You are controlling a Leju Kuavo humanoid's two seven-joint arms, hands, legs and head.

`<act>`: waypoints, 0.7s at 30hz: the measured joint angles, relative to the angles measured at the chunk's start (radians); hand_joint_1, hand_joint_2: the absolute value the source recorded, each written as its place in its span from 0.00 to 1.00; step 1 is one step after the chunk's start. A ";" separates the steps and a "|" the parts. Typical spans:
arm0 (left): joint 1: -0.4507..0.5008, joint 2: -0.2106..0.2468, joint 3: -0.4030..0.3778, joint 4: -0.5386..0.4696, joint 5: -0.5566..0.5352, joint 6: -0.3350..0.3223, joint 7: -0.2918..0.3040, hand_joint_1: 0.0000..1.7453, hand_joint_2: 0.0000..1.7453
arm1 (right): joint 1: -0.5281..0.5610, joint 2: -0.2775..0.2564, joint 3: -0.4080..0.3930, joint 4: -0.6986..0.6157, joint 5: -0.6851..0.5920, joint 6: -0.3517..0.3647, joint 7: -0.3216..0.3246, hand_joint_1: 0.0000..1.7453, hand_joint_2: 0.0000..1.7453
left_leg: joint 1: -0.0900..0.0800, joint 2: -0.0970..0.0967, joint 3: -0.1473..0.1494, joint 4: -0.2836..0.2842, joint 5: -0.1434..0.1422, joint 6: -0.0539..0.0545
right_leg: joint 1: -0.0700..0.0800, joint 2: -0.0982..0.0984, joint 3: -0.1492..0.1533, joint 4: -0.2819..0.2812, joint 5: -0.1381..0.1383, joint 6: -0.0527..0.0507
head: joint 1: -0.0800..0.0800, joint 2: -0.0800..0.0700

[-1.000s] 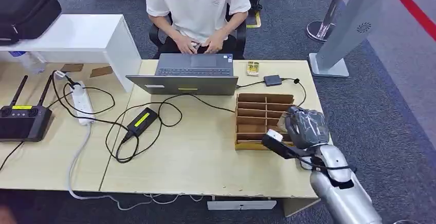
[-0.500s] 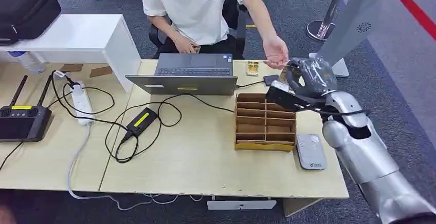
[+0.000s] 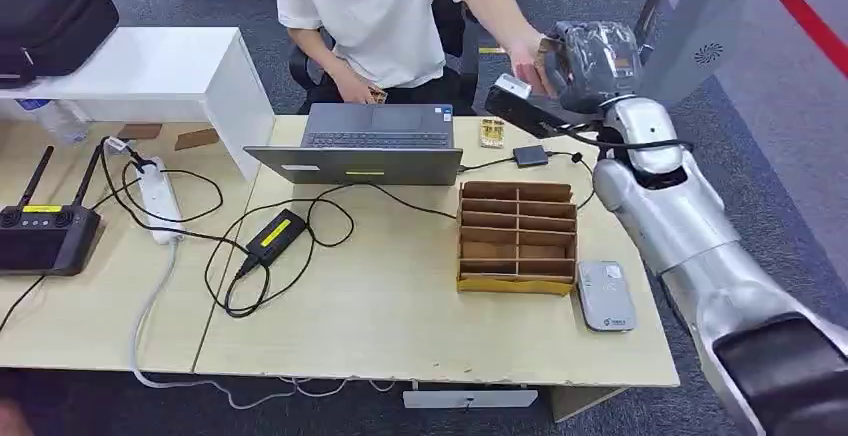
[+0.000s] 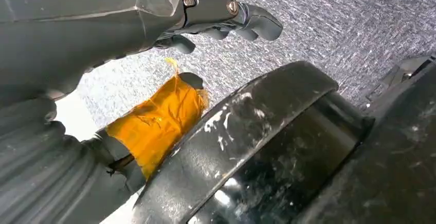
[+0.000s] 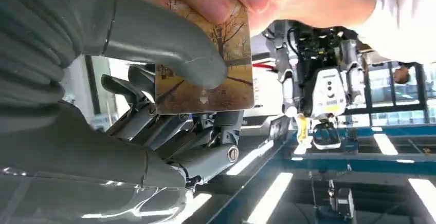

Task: Pass the card to the sensor for recognition and then transmit it.

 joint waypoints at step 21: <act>0.019 0.016 0.031 0.000 0.168 0.001 -0.052 0.00 1.00 | 0.067 -0.095 0.016 0.088 0.063 -0.019 -0.019 0.00 1.00 | 0.000 -0.002 0.000 0.001 0.000 0.000 | 0.000 -0.002 0.000 -0.001 0.000 0.000 | 0.000 0.000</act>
